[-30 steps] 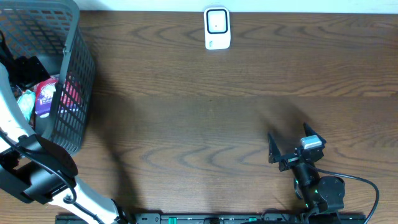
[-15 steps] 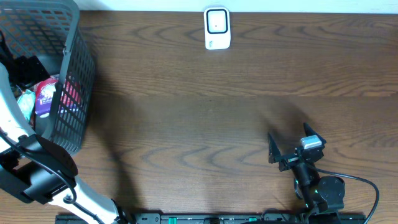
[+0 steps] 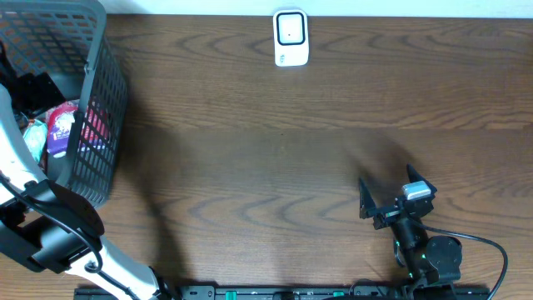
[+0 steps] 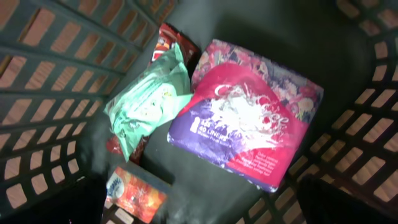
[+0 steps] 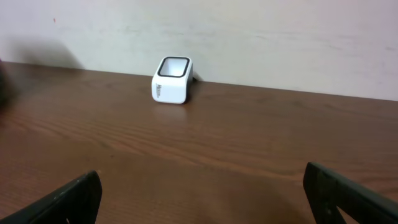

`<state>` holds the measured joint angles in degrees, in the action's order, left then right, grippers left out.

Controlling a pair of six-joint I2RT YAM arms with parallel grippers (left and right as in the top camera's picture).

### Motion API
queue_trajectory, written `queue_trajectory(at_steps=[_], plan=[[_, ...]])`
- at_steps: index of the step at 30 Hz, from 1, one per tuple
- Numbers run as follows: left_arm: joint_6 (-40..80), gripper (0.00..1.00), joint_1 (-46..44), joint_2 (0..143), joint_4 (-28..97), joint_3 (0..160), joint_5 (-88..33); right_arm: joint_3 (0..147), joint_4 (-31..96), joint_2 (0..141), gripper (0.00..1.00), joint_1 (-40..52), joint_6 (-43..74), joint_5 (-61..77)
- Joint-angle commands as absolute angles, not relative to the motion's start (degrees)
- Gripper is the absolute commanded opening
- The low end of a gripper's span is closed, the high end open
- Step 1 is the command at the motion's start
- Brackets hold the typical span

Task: Scan the item barcode
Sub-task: 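Lower the left gripper onto the purple-pink pad pack in the basket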

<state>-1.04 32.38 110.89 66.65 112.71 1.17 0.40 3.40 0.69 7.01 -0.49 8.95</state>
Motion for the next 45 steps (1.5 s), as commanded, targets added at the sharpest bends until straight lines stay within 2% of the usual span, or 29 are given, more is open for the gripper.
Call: queue_trajectory(at_steps=[1, 25, 31, 35, 40, 45], plan=[[-0.1, 0.98, 32.4, 111.3, 66.1, 113.3, 0.4, 0.3, 3.6, 0.3, 0.99, 7.2, 0.0, 8.5], [-0.1, 1.00, 32.5, 111.4, 60.3, 110.0, 0.4, 0.3, 3.6, 0.3, 0.99, 7.2, 0.0, 8.5], [-0.1, 0.79, 32.4, 114.5, 61.8, 109.4, 0.4, 0.3, 3.6, 0.3, 0.99, 7.2, 0.0, 8.5], [-0.1, 0.70, 32.4, 118.5, 64.4, 108.3, 0.4, 0.3, 3.6, 0.3, 0.99, 7.2, 0.0, 8.5], [-1.0, 0.66, 32.4, 122.8, 66.4, 106.7, -1.6, 0.3, 3.6, 0.3, 0.99, 7.2, -0.1, 8.5], [-5.4, 0.66, 31.9, 125.7, 67.7, 106.4, -5.6, 0.3, 3.6, 0.3, 0.99, 7.2, 0.0, 8.5]])
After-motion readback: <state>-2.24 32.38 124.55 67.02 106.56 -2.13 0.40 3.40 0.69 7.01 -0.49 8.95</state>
